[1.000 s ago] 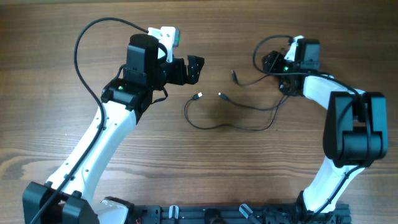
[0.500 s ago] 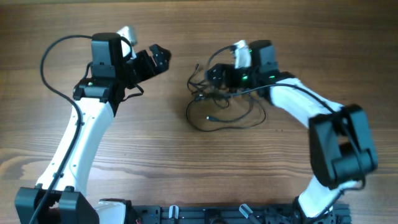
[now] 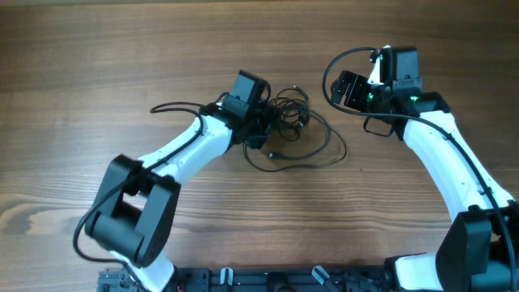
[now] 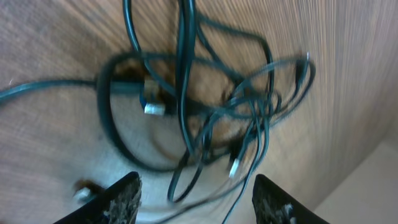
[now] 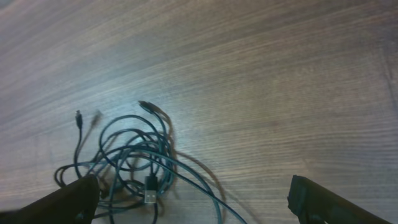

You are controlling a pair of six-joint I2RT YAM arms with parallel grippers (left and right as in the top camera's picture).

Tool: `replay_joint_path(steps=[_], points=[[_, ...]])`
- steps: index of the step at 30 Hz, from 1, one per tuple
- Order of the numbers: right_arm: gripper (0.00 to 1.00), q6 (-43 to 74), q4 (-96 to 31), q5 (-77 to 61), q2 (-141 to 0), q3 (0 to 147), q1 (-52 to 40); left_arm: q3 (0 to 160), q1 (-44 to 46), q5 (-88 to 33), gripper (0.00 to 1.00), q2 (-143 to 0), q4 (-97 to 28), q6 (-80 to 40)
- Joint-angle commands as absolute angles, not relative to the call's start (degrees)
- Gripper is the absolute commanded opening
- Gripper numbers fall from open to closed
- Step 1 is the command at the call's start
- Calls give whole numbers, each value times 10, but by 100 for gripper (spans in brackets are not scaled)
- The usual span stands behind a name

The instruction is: Untangle cables

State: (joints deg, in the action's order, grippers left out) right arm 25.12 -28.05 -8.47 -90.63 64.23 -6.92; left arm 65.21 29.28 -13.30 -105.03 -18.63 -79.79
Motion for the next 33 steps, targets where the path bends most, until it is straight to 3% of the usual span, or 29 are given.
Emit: replay_joint_path(steps=[1,2,11,12,15,16,20,25,33], points=[[100,257,-281,-73,-899,645,-71,655,293,-91,58,-1068,-159,-845],[100,257,-281,-73,-899,645,-71,655,293,-88,57,-1074,-157,-845],[100,256,-286,-73,-899,645,-71,655,295,-51,4,-1127,-108,-841],[100,255,-290,-73,-899,645,-71,655,294,-41,4,-1126,-100,-813],[100,254,-302,-88,-899,645,-71,663,252,-135,4,-1084,-38,-566],[100,237,-300,-127,-899,645,-71,669,227,-199,4,-1047,-38,-461],[98,113,-270,-311,-899,645,-71,670,180,-393,4,-935,-42,-250],[90,70,-268,-376,-894,645,-71,670,177,-517,4,-885,-37,-180],[61,-1,-244,-448,-810,645,-72,670,178,-590,4,-884,-21,-194]])
